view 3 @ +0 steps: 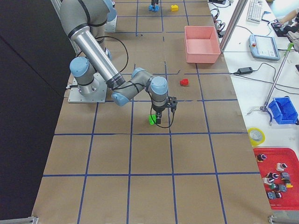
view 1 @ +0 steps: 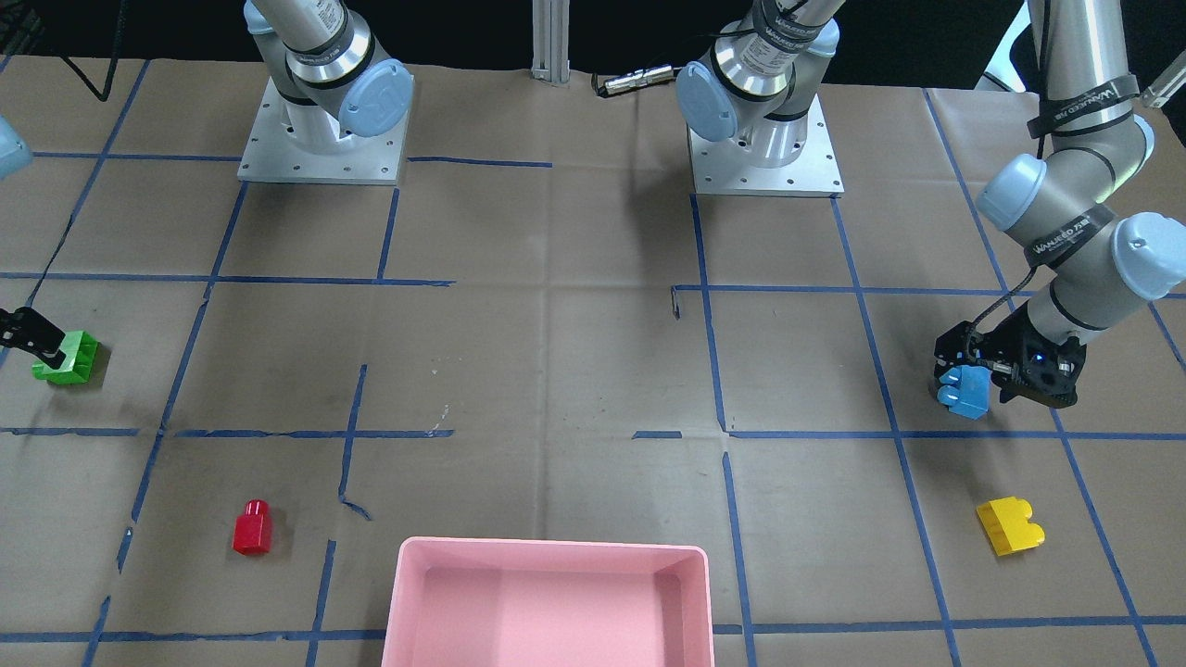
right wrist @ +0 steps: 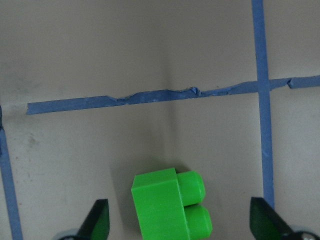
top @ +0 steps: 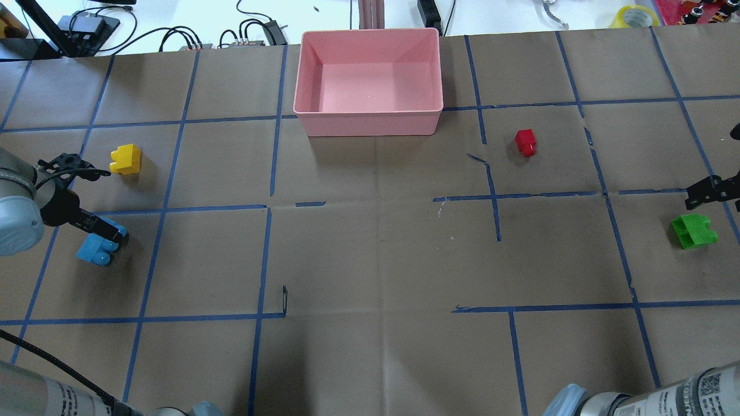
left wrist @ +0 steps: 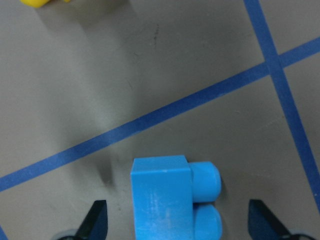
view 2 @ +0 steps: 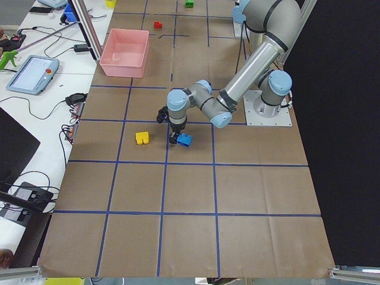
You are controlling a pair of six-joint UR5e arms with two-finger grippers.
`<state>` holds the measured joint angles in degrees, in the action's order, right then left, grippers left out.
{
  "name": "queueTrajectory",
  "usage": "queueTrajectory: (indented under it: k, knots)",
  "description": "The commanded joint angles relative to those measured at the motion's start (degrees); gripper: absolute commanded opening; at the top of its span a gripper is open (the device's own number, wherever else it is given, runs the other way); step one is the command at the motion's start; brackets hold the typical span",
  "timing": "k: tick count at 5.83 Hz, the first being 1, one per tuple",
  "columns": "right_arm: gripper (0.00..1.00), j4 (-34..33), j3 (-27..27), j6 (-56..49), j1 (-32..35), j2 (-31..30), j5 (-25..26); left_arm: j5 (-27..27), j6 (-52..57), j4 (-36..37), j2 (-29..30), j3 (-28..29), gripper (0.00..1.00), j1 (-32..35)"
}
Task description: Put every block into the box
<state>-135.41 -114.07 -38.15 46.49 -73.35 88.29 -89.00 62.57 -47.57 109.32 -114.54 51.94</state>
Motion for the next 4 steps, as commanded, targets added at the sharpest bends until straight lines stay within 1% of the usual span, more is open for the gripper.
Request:
queueTrajectory:
  k: [1,3,4]
  knots:
    - [0.99,-4.07,-2.73,-0.26,0.0,1.27,0.04,-0.3,0.97,-0.15,0.02,-0.42,1.0,-0.34]
    - [0.99,-3.72,-2.83,-1.22,0.0,2.86,0.22,-0.3,0.8,-0.06,0.19,-1.04,1.0,-0.34]
    - [0.99,-3.63,-2.83,-3.06,0.0,3.03,0.13,-0.3,0.8,2.03,0.54,-1.21,1.0,-0.43]
